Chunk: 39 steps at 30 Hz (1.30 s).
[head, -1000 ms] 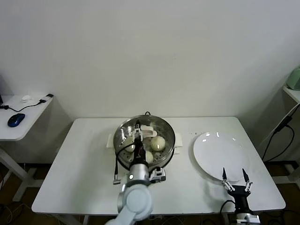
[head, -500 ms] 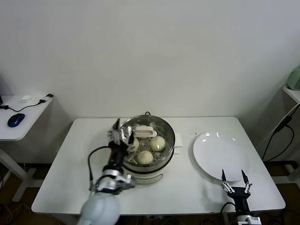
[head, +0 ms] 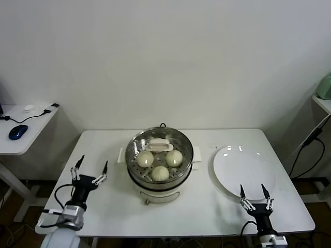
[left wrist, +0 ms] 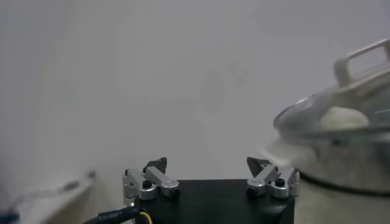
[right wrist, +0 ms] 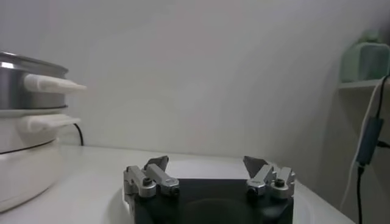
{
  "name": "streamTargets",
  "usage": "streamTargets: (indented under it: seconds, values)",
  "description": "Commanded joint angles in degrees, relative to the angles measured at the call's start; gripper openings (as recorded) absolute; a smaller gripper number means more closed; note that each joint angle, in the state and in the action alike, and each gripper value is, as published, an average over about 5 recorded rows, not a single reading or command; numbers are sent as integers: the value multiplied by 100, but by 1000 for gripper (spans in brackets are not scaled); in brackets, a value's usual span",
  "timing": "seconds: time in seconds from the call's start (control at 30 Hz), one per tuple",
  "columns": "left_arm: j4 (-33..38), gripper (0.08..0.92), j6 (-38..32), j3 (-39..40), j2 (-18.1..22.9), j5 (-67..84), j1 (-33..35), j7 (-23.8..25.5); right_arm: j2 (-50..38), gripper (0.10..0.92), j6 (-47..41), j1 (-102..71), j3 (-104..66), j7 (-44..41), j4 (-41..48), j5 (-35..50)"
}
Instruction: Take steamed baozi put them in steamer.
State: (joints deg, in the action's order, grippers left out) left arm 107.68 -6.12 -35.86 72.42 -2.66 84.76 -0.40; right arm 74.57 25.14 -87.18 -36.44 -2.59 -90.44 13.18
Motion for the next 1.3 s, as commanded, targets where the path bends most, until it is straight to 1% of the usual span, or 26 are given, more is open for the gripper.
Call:
streamTargets:
  seconds: [0.03,0.1,0.2,0.37,0.63,0.97,1.3]
  values:
    - [-419,823,-912,-1004,-362,2125,466,-30,-53,823,-196,39,47,-100,-90,180]
    - [-868,823,-1004,-844,-316,2206,405,56,-48,823,-225,61,57,-110,-82,190]
    - [-1272,823,-1133,-626,-185,2133,326,122,-32,823,-230,87,75,-116,-56,180]
    - [-1576,823,-1304,-288,16,1921,282,141,3,823,-216,88,109,-87,-25,149]
    - [-1491,823,-1342,4,215,1724,327,123,23,823,-182,63,104,-59,10,141]
    - [-1294,823,-1367,168,303,1488,408,119,36,823,-226,14,97,-130,-17,177]
    - [-1253,823,-1386,251,329,1404,394,120,52,823,-232,2,110,-167,-23,172]
